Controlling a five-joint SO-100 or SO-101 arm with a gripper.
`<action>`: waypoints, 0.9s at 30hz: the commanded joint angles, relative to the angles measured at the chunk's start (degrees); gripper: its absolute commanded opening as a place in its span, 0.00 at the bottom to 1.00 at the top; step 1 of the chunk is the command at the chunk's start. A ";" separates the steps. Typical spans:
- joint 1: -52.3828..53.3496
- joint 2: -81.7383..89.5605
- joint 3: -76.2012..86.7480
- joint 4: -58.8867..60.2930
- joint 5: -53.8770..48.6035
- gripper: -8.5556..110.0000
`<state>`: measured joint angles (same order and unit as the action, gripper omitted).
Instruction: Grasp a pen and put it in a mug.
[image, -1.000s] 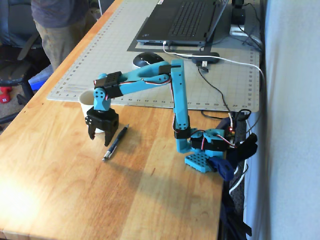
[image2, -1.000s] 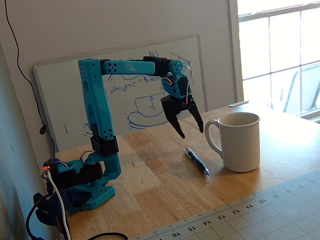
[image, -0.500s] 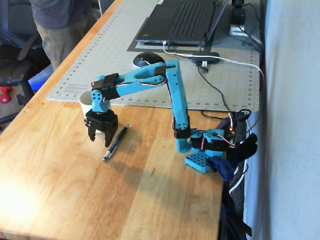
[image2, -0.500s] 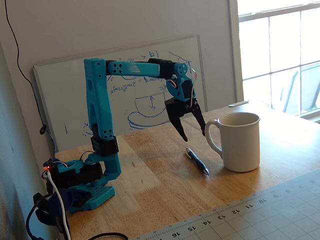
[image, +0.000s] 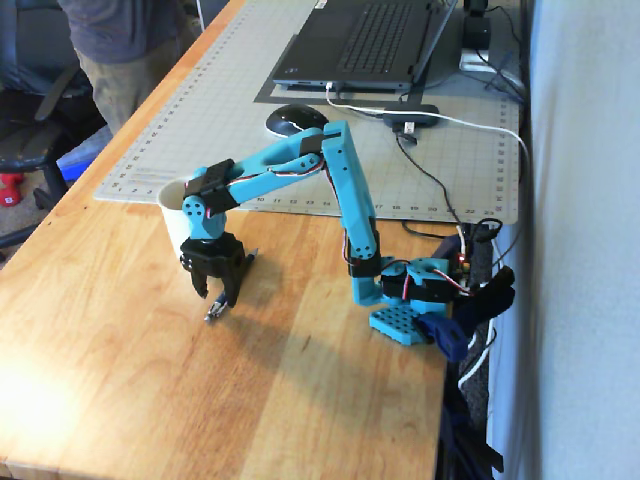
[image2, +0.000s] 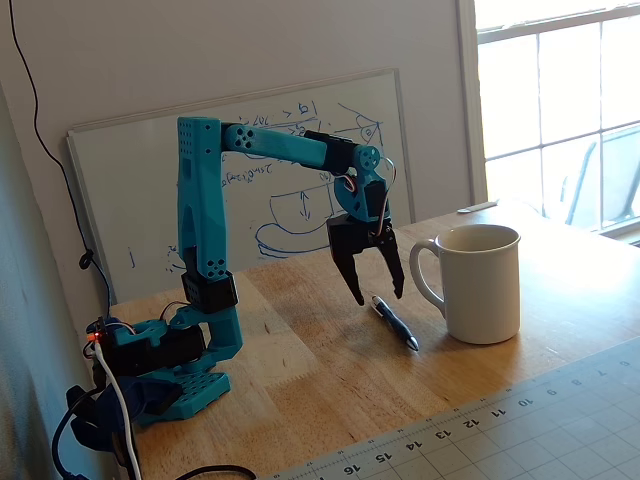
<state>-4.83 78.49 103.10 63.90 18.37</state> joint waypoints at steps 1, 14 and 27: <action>0.53 0.18 -1.49 -0.97 -0.09 0.25; 0.53 -0.79 -0.44 -0.97 -0.88 0.25; 0.53 -2.72 -1.49 -1.05 -0.09 0.07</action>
<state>-4.31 75.41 102.92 63.19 17.93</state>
